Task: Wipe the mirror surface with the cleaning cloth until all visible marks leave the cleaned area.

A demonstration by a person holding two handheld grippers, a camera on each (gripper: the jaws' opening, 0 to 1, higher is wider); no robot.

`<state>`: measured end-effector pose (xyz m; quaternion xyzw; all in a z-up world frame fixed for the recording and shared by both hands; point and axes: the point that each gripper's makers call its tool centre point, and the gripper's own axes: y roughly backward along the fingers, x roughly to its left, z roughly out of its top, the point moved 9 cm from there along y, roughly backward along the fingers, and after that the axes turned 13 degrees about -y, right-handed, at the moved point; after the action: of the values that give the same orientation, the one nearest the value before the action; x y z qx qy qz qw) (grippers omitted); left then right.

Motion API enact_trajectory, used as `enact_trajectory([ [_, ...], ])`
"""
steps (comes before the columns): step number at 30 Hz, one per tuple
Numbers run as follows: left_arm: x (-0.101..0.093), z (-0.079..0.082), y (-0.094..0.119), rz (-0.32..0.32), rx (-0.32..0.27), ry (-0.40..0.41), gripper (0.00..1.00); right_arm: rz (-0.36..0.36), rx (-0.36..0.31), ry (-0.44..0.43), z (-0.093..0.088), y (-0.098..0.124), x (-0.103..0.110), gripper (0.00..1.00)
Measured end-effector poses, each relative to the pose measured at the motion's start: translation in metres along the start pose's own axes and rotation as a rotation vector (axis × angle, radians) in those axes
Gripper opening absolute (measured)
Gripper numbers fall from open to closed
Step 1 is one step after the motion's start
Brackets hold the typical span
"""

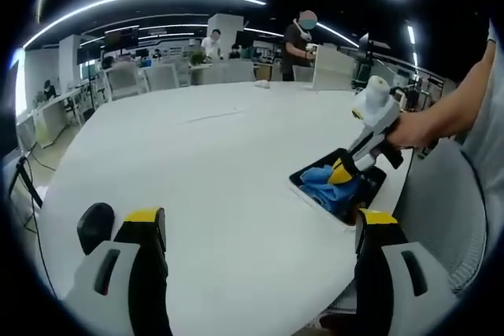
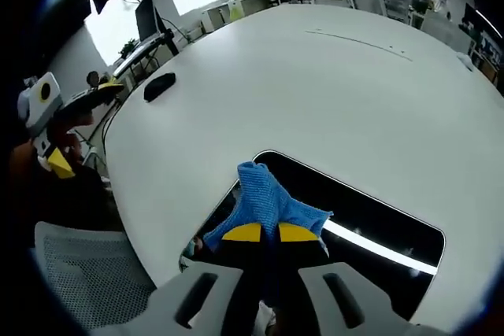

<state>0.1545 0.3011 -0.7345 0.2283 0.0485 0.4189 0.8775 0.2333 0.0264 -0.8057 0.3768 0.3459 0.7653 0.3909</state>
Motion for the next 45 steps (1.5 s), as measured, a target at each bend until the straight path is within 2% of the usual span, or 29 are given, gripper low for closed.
enact_trajectory([
  [6, -0.001, 0.0, -0.001, -0.001, -0.012, 0.016, 0.99, -0.011, -0.007, -0.024, -0.003, 0.007, -0.013, 0.0],
  [17, 0.004, 0.001, -0.002, 0.035, -0.021, 0.027, 0.99, -0.017, -0.008, -0.031, -0.008, 0.016, -0.031, 0.0],
  [21, 0.0, 0.003, -0.003, 0.019, -0.027, 0.015, 0.99, -0.023, -0.004, -0.044, -0.009, 0.02, -0.039, 0.0],
  [24, -0.002, 0.004, -0.003, -0.007, 0.009, 0.01, 0.99, -0.022, -0.004, -0.051, -0.01, 0.024, -0.048, 0.0],
  [27, -0.002, 0.01, 0.0, -0.011, -0.005, -0.003, 0.99, -0.028, -0.003, -0.058, -0.01, 0.028, -0.059, 0.0],
  [32, 0.008, 0.006, -0.003, 0.008, -0.003, 0.003, 0.99, -0.045, -0.007, -0.073, -0.012, 0.036, -0.075, 0.0],
  [45, 0.004, -0.004, -0.011, -0.002, 0.001, 0.024, 0.99, -0.088, 0.008, -0.062, -0.023, 0.057, -0.11, 0.0],
])
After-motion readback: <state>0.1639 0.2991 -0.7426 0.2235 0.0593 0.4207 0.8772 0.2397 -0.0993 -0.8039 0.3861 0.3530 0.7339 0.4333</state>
